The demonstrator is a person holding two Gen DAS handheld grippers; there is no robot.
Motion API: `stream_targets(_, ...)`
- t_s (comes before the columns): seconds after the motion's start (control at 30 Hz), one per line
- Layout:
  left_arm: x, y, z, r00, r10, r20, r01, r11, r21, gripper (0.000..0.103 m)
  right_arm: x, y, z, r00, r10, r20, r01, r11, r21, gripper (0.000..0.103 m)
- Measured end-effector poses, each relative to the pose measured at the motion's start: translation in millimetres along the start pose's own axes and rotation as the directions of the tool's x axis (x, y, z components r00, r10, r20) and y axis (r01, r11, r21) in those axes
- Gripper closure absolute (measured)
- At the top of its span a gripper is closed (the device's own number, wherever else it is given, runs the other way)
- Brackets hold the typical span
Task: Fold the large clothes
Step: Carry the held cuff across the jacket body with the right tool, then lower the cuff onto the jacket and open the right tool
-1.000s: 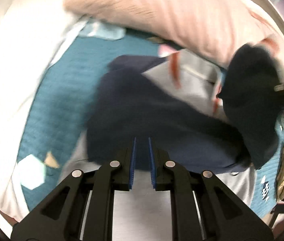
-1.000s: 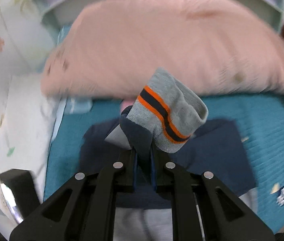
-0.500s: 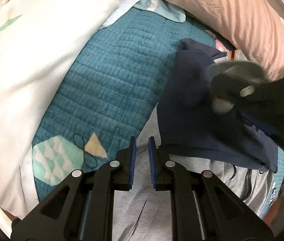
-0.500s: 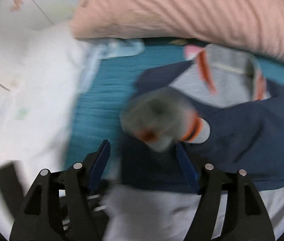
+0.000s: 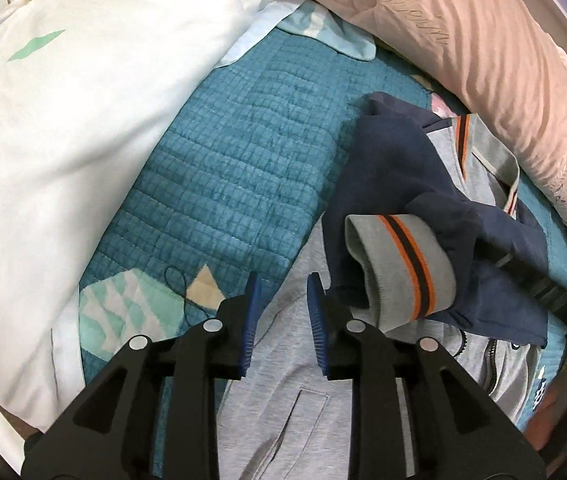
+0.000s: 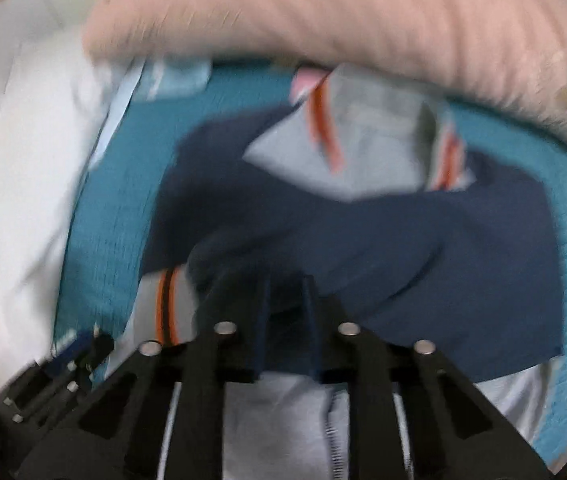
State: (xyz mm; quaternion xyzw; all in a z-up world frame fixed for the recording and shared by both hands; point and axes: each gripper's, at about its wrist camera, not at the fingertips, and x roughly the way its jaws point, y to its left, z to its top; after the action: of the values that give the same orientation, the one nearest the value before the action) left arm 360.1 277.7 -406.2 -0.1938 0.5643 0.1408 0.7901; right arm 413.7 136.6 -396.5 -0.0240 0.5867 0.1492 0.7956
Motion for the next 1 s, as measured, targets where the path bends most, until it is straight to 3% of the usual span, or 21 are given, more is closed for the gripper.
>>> stream_targets(0.03, 1, 1, -1, 1.000, 0.000, -0.001, 0.000, 1.000, 0.000, 0.078, 12, 10, -7, 0.999, 0.024, -0.026, -0.024, 1.000, -0.006, 0.101)
stream_targets(0.17, 5, 6, -2, 1.000, 0.017, -0.008, -0.017, 1.000, -0.005, 0.078, 38, 31, -9, 0.997, -0.071, -0.009, 0.071, 0.997, -0.027, 0.101)
stream_targets(0.3, 3, 6, -1, 1.000, 0.022, -0.001, -0.022, 1.000, 0.002, 0.078, 42, 11, -1, 0.998, 0.037, -0.046, -0.033, 0.997, 0.069, 0.101)
stream_targets(0.4, 0, 0, 1, 1.000, 0.008, 0.009, -0.008, 1.000, 0.008, 0.066, 30, -1, -1, 0.994, 0.089, -0.059, -0.084, 0.993, 0.086, 0.098)
stream_targets(0.5, -7, -13, 5, 0.999, -0.023, 0.022, 0.023, 1.000, 0.022, 0.064, 5, -17, -5, 0.993, 0.120, -0.023, -0.117, 0.988, 0.103, 0.093)
stream_targets(0.57, -9, -27, 9, 0.999, -0.036, 0.028, 0.035, 0.998, 0.046, 0.062, -20, -34, -12, 0.994, 0.108, 0.019, -0.109, 0.989, 0.104, 0.093)
stream_targets(0.67, -9, -51, 14, 0.998, -0.054, 0.033, 0.051, 0.995, 0.088, 0.050, -46, -64, -16, 0.997, 0.036, 0.064, -0.043, 0.994, 0.101, 0.092)
stream_targets(0.83, 7, -88, 23, 0.991, -0.130, 0.004, 0.128, 0.979, 0.157, 0.051, -60, -141, -29, 0.995, -0.095, 0.039, 0.086, 0.979, 0.187, 0.093)
stream_targets(1.0, 52, -108, 32, 0.994, -0.078, -0.078, 0.092, 0.976, 0.196, 0.076, -43, -215, -55, 0.985, -0.159, -0.064, 0.171, 0.940, 0.295, 0.094)
